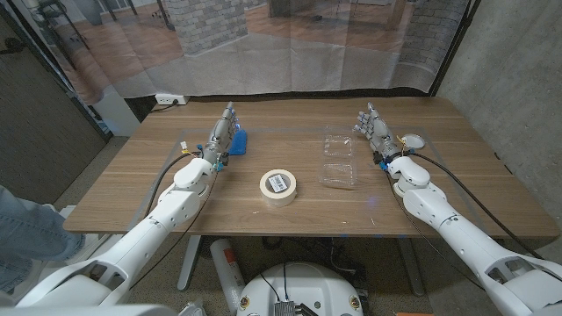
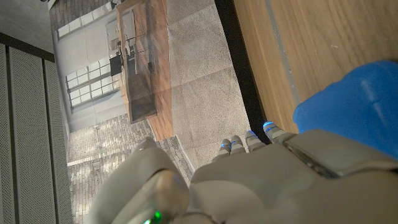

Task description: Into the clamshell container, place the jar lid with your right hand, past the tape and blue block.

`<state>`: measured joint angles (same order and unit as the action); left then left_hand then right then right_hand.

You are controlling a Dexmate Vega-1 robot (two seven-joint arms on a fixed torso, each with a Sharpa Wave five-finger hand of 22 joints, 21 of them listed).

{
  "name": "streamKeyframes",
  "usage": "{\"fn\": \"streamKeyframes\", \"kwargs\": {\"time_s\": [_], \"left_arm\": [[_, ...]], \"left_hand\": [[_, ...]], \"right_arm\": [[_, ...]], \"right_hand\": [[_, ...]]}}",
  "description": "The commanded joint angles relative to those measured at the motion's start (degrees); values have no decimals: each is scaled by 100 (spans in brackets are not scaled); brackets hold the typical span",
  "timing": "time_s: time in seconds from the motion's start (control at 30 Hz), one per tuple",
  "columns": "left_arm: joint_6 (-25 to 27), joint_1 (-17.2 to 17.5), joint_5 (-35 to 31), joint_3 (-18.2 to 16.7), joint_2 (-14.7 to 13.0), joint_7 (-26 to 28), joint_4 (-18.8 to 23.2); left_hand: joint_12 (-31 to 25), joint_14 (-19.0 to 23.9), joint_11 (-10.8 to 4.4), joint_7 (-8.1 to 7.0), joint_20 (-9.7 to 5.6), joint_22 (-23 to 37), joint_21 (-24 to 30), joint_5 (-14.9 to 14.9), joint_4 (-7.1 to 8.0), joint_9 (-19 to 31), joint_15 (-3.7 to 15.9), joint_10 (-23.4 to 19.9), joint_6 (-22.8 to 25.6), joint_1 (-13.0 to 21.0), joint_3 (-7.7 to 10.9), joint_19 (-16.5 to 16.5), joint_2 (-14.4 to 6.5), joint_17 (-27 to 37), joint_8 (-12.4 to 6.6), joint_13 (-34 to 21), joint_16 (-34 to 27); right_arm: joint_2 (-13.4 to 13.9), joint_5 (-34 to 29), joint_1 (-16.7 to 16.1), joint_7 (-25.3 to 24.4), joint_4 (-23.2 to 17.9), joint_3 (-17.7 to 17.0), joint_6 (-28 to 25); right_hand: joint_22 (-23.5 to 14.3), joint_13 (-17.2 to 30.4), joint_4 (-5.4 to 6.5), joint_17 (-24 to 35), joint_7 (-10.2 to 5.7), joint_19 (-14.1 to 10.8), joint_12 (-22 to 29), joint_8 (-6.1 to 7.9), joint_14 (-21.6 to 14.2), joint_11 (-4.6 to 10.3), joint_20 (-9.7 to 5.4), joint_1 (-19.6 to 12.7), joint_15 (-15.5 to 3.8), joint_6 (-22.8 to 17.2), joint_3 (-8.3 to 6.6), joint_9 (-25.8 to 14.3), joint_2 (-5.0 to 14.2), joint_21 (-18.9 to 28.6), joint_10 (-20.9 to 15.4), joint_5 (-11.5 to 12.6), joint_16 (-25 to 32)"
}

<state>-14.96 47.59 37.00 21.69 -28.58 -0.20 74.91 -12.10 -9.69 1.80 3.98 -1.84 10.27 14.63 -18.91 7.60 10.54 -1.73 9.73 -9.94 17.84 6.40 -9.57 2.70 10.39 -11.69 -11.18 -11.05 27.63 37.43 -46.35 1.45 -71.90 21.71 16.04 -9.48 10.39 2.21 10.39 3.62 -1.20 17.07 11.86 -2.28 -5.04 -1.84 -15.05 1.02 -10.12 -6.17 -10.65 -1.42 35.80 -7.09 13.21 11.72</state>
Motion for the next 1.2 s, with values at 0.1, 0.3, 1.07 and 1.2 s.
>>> {"fn": "streamKeyframes", "kwargs": {"time_s": [0.1,0.3,1.07,1.2], "left_arm": [[80,3,-115,56,3,169,133],[147,-10,-189,81,16,310,206],[71,42,-239,69,-94,212,298],[47,57,-223,55,-118,168,299]], "left_hand": [[-23,-437,31,21,-129,9,6,-34,3,24,-23,257,-84,56,-1,-677,-43,16,-17,10,-36],[-79,-255,132,94,-212,6,30,-49,-33,23,-120,43,-3,100,-7,-488,-85,8,-29,30,-72],[-45,-228,-46,15,-215,8,-24,-63,-78,22,8,28,57,157,-29,-444,-125,5,-26,44,-37],[-45,-213,-52,14,-209,8,-31,-64,-84,22,4,12,78,166,-33,-436,-129,5,-29,45,-36]], "right_arm": [[76,-128,97,-15,88,-24,90],[111,-199,104,-55,115,-47,177],[243,-431,-21,-382,-135,-121,292],[277,-525,-52,-515,-247,-128,284]], "right_hand": [[-27,11,-39,3,-14,-56,-12,29,-48,13,-183,-93,-12,-33,-34,-21,17,-28,-81,13,26],[-27,11,-60,0,-25,-66,-19,25,-64,8,-184,-132,-13,-37,-49,-21,36,-49,-97,11,22],[-29,10,-147,-3,-12,-160,-59,17,-128,54,-230,-272,-37,-92,-92,-21,88,-137,-158,-16,5],[-29,10,-155,-3,-20,-163,-62,13,-134,60,-231,-285,-34,-90,-97,-21,96,-151,-169,-20,3]]}}
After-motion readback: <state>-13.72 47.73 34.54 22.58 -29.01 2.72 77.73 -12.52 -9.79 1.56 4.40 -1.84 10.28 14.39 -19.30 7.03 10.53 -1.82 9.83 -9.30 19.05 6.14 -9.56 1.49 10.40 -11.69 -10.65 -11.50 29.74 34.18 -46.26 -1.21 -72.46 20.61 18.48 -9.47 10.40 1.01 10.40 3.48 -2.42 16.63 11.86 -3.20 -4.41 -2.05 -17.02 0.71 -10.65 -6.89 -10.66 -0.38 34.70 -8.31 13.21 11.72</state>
